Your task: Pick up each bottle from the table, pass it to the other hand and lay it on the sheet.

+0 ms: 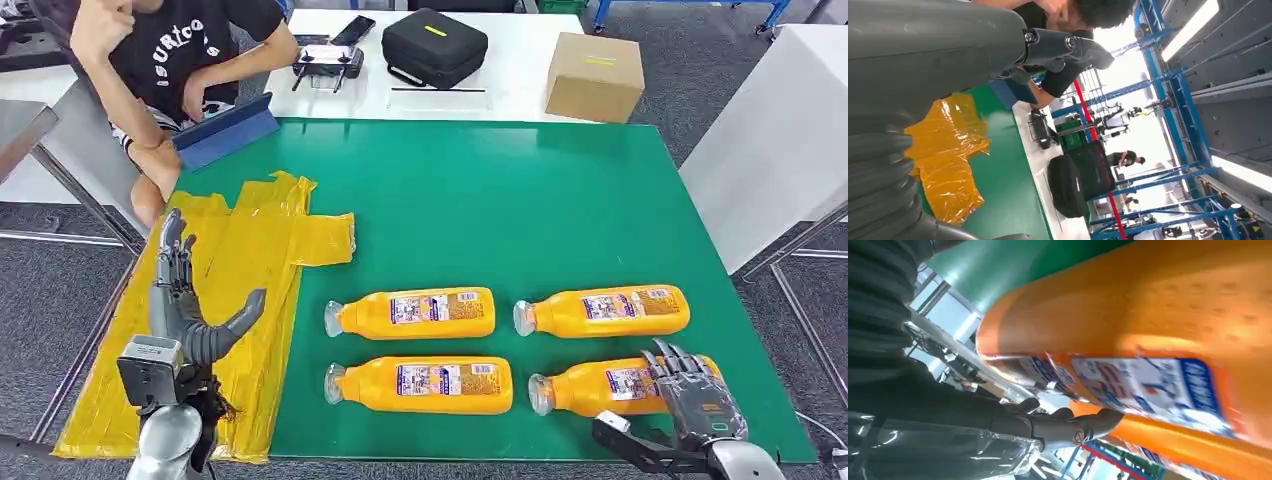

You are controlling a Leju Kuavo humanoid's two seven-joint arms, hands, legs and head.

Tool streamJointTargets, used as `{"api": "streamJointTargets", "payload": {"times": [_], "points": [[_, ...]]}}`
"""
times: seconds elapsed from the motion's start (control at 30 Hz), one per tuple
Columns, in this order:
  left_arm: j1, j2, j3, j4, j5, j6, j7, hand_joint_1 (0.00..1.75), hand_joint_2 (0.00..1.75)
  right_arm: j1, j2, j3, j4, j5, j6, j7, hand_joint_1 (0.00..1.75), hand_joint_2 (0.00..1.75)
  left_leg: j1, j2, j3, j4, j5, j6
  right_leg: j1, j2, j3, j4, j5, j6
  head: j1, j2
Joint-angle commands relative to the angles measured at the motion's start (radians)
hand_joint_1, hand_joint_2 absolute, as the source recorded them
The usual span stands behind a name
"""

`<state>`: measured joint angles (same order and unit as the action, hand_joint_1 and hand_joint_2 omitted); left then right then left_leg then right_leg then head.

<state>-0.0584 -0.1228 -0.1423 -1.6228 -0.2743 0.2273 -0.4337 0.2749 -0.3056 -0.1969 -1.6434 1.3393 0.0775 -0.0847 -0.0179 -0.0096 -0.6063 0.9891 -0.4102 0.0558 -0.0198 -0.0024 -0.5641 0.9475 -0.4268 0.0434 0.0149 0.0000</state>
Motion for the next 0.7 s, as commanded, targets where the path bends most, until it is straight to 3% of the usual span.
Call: {"api": "streamJointTargets", "payload": {"times": [0.03, 0.2, 0.37, 0.7], "points": [[-0.031, 0.006, 0.023, 0.054, -0.003, -0.01, 0.009, 0.0, 1.75, -0.026, -0.012, -0.046, 0.09, -0.014, 0.019, -0.016, 0.0, 1.75, 0.0, 0.0, 0.003, -0.001, 0.0, -0.002, 0.0, 0.0, 0.003, -0.001, 0.0, -0.001, 0.0, 0.0], [-0.035, 0.003, 0.024, 0.058, -0.003, -0.01, 0.01, 0.0, 1.75, -0.034, -0.014, -0.053, 0.11, -0.017, 0.024, -0.02, 0.0, 1.75, 0.001, 0.001, 0.008, -0.001, -0.003, -0.006, 0.001, 0.0, 0.009, -0.002, -0.002, -0.004, 0.001, 0.0], [-0.042, 0.003, 0.022, 0.073, -0.004, -0.014, 0.01, 0.0, 1.75, -0.046, -0.013, -0.078, 0.166, -0.018, 0.036, -0.037, 0.0, 1.75, 0.001, 0.0, 0.003, -0.001, 0.0, -0.003, 0.001, 0.0, 0.004, -0.002, 0.0, -0.002, 0.0, 0.0], [-0.06, 0.003, 0.02, 0.087, -0.004, -0.019, 0.011, 0.0, 1.75, -0.063, -0.012, -0.078, 0.214, -0.028, 0.085, -0.064, 0.02, 1.75, 0.001, -0.001, 0.006, -0.001, 0.0, -0.003, 0.001, -0.001, 0.006, -0.003, 0.0, -0.002, 0.0, 0.0]]}}
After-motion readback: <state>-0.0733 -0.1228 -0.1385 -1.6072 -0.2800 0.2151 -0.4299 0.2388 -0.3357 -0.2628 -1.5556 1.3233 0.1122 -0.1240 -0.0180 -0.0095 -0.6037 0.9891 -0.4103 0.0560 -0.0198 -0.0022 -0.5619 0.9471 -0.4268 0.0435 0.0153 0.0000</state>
